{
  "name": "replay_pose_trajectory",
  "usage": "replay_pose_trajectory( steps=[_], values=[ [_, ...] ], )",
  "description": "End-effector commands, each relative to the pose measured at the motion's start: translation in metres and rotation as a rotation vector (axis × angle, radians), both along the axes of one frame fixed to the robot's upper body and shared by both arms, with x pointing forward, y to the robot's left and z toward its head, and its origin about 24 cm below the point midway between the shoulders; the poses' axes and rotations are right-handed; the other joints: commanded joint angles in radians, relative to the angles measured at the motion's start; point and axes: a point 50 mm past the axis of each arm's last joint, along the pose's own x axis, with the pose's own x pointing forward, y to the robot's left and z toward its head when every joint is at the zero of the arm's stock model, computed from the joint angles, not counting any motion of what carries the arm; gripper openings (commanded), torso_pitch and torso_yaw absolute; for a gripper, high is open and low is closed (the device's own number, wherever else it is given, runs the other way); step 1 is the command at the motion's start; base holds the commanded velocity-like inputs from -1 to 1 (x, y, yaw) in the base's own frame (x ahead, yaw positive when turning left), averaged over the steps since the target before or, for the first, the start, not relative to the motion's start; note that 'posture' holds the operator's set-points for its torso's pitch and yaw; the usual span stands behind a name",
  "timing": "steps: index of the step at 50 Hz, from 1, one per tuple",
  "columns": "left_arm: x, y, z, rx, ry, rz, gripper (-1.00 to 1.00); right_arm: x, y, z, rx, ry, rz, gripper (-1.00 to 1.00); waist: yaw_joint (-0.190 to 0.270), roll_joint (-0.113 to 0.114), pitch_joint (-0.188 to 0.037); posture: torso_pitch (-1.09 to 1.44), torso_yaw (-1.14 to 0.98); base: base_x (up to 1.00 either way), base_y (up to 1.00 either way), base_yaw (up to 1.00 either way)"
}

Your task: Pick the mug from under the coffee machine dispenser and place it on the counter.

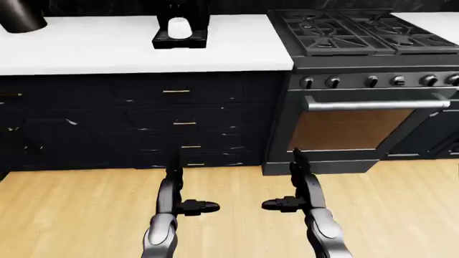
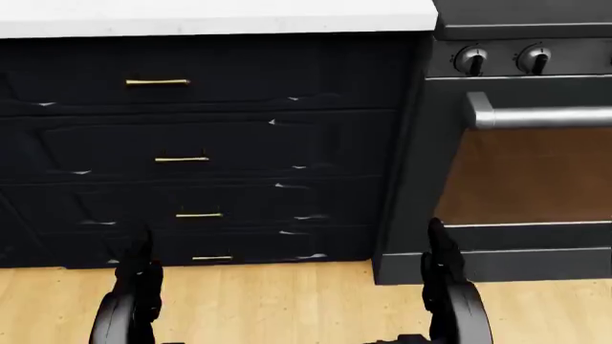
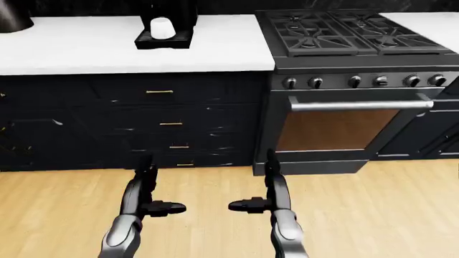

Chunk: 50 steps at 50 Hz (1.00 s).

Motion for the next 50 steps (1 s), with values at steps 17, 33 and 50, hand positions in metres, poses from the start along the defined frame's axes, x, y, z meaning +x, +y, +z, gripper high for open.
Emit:
replay_pose_trajectory(
  steps=[17, 33, 50],
  values=[
    [0.012, 0.006, 0.080, 0.044, -0.376, -0.030, 1.00, 0.018, -0.006, 0.054, -0.039, -0.261, 0.035, 1.00, 0.008, -0.005, -0.084, 0.00, 0.00, 0.00, 0.00, 0.00],
    [0.018, 0.020, 0.129, 0.100, -0.500, -0.005, 1.00, 0.036, -0.029, 0.114, -0.091, -0.413, -0.010, 1.00, 0.009, -0.004, -0.087, 0.00, 0.00, 0.00, 0.00, 0.00],
    [0.015, 0.036, 0.201, 0.160, -0.671, 0.034, 1.00, 0.045, -0.058, 0.195, -0.082, -0.606, -0.085, 1.00, 0.008, -0.004, -0.073, 0.00, 0.00, 0.00, 0.00, 0.00]
  ],
)
